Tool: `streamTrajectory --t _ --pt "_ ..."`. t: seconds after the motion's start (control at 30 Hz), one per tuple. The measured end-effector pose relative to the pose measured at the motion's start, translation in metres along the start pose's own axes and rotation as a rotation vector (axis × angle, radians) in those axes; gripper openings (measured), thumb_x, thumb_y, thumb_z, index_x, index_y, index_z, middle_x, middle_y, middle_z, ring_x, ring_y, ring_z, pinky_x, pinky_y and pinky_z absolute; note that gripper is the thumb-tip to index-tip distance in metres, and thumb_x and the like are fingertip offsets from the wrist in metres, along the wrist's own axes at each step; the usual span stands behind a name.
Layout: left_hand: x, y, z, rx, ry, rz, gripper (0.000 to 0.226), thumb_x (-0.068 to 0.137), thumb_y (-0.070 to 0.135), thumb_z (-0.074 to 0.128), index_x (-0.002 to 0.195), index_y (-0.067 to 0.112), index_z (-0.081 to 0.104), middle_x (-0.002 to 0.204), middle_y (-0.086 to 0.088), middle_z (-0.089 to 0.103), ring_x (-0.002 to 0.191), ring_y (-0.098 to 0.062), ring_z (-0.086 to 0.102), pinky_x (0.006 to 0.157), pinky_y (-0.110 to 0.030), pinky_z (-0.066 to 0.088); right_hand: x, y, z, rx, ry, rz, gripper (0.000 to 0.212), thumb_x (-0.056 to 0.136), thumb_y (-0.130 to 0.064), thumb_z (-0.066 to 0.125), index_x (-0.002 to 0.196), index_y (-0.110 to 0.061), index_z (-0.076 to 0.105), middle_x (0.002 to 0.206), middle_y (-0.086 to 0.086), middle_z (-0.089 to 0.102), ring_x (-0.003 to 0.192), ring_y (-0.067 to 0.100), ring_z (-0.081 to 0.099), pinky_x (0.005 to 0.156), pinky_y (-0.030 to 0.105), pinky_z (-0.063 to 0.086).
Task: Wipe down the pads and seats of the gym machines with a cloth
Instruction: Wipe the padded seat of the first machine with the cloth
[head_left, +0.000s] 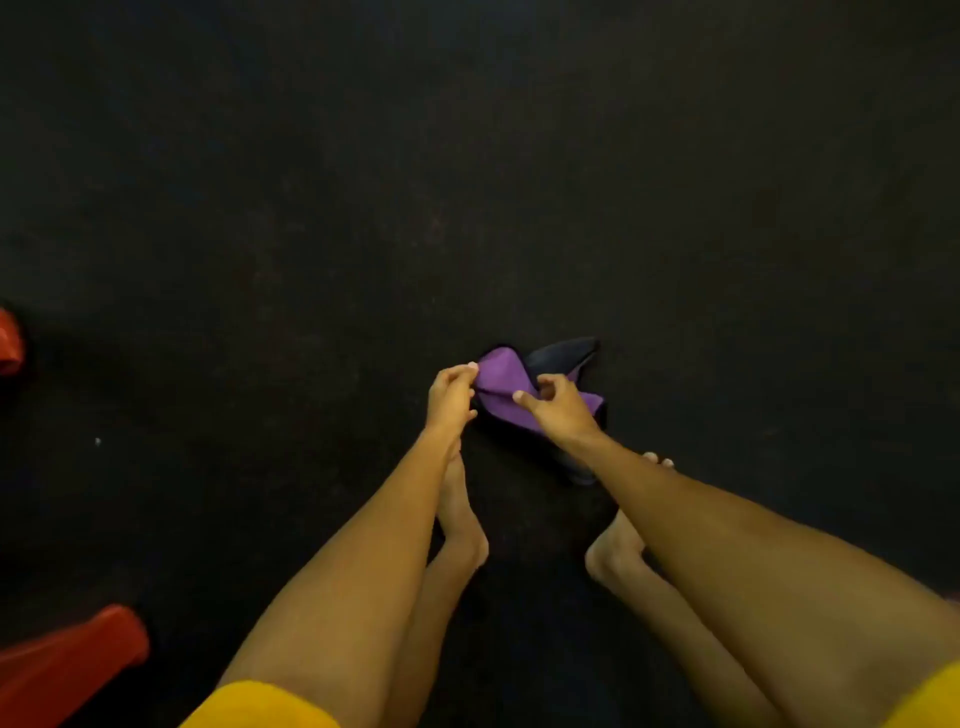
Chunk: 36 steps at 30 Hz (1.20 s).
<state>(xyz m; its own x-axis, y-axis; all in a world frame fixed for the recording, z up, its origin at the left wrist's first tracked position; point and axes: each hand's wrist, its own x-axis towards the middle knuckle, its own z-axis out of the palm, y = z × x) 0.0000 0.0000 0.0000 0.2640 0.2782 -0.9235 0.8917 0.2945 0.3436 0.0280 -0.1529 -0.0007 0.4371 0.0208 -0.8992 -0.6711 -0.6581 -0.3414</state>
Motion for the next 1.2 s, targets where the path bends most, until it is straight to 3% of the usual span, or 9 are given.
streamTrajectory --t 0.2,0.3,0.43,0.57,0.7,0.8,0.93,1.07,1.2 --pt "0.103 -0.051 0.023 0.248 0.150 -0.022 0.081 0.091 0.026 0.074 0.156 0.022 0.026 0.159 -0.011 0.029 0.140 -0.033 0.041 0.112 -0.047 0.041 0.091 0.023 0.040 -0.114 -0.038 -0.030 0.089 0.090 -0.029 0.077 0.160 -0.018 0.024 0.161 0.010 0.032 0.146 0.032 0.035 0.120 0.046 0.032" --pt "0.133 -0.071 0.032 0.340 0.205 -0.076 0.063 0.091 0.009 0.068 0.145 0.021 0.039 0.145 -0.013 0.047 0.128 -0.032 0.052 0.104 -0.045 0.050 0.115 0.037 0.051 -0.196 -0.004 0.032 0.079 0.092 -0.027 0.075 0.156 -0.015 0.031 0.154 0.015 0.044 0.140 0.034 0.045 0.115 0.045 0.038" --pt "0.121 -0.053 0.031 0.203 0.034 -0.013 0.040 0.093 0.001 0.059 0.128 0.021 0.056 0.123 -0.007 0.061 0.106 -0.021 0.063 0.082 -0.036 0.059 0.096 0.032 0.020 -0.296 0.095 0.073 0.060 0.093 -0.030 0.073 0.145 -0.018 0.045 0.142 0.014 0.057 0.127 0.036 0.057 0.102 0.049 0.050" --pt "0.036 -0.001 0.026 0.245 -0.070 0.117 0.034 0.089 0.001 0.061 0.116 0.022 0.059 0.108 -0.004 0.066 0.101 -0.021 0.066 0.093 -0.046 0.058 0.017 -0.011 -0.037 -0.335 0.196 0.042 0.059 0.092 -0.034 0.074 0.145 -0.022 0.050 0.141 0.014 0.058 0.127 0.039 0.056 0.097 0.045 0.050" --pt "-0.083 0.055 0.011 0.305 -0.081 0.217 0.033 0.083 -0.003 0.058 0.107 0.020 0.059 0.090 0.000 0.064 0.092 -0.025 0.065 0.084 -0.042 0.058 -0.099 -0.064 -0.082 -0.261 0.234 -0.001 0.046 0.088 -0.037 0.076 0.127 -0.019 0.060 0.128 0.012 0.066 0.119 0.037 0.061 0.085 0.039 0.050" --pt "-0.155 0.089 0.003 0.351 -0.122 0.308 0.036 0.080 -0.004 0.059 0.108 0.019 0.062 0.097 -0.007 0.068 0.095 -0.029 0.067 0.085 -0.051 0.059 -0.173 -0.095 -0.101 -0.174 0.269 -0.015 0.052 0.083 -0.046 0.079 0.125 -0.022 0.060 0.127 0.007 0.067 0.118 0.033 0.061 0.089 0.041 0.052" --pt "-0.260 0.158 -0.012 0.455 -0.102 0.508 0.035 0.084 -0.003 0.059 0.117 0.008 0.064 0.105 -0.013 0.070 0.093 -0.024 0.065 0.077 -0.033 0.055 -0.267 -0.148 -0.129 -0.074 0.324 -0.120 0.070 0.076 -0.058 0.081 0.131 -0.025 0.054 0.132 0.007 0.064 0.122 0.034 0.059 0.094 0.043 0.051" --pt "-0.341 0.213 -0.026 0.579 -0.109 0.647 0.032 0.084 0.004 0.065 0.113 0.014 0.064 0.106 -0.009 0.070 0.098 -0.025 0.066 0.084 -0.041 0.058 -0.349 -0.188 -0.146 0.037 0.417 -0.192 0.085 0.076 -0.056 0.080 0.142 -0.029 0.035 0.135 0.011 0.060 0.120 0.038 0.059 0.092 0.044 0.050" --pt "-0.410 0.256 -0.036 0.663 -0.103 0.791 0.026 0.087 0.011 0.067 0.113 0.013 0.064 0.102 -0.004 0.067 0.096 -0.021 0.061 0.079 -0.033 0.050 -0.410 -0.227 -0.162 0.087 0.551 -0.305 0.070 0.078 -0.051 0.080 0.134 -0.026 0.046 0.131 0.003 0.059 0.117 0.031 0.061 0.086 0.040 0.048"
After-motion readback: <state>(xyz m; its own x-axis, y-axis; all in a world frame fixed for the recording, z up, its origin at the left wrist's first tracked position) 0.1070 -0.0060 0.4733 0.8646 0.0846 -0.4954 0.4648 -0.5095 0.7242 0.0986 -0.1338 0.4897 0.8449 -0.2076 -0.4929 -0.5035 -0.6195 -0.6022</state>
